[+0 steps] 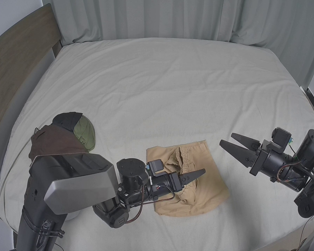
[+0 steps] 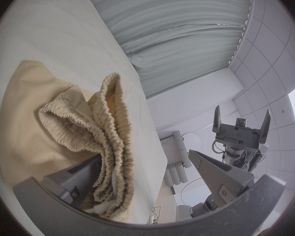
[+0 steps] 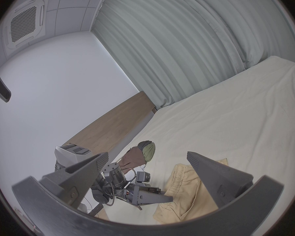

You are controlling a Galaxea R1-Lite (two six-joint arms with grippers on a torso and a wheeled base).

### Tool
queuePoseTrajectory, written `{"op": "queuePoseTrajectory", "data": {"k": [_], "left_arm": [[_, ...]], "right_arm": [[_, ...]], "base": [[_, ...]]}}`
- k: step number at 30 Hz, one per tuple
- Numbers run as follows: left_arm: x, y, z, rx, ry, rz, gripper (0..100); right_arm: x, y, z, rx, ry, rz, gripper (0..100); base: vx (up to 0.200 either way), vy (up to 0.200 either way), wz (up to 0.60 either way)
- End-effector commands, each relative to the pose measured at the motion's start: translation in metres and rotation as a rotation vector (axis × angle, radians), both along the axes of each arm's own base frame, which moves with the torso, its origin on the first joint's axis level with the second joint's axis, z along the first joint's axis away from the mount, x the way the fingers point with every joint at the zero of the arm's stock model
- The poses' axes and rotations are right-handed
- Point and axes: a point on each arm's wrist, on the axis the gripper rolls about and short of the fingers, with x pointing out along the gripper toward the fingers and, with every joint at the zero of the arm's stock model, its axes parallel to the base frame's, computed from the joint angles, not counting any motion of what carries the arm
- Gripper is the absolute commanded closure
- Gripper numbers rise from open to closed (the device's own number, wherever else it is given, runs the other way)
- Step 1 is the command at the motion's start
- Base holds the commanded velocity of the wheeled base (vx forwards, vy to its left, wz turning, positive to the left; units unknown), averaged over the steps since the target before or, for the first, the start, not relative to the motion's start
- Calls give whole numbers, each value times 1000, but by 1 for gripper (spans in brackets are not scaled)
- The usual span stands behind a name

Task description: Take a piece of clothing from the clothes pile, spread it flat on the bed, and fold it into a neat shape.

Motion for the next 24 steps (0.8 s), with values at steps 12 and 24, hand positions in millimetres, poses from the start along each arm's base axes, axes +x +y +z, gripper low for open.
{"op": "queuePoseTrajectory", "data": {"k": [12,24], "left_arm": [[2,-8,-22,87,-105,37,0],[5,-7,-31,194,-279,104,0]], "right_arm": [[3,-3,-2,-3,10,-17,0],[4,-3,-4,-4,20,-16,0]], "base": [[0,0,0],[0,0,0]]}}
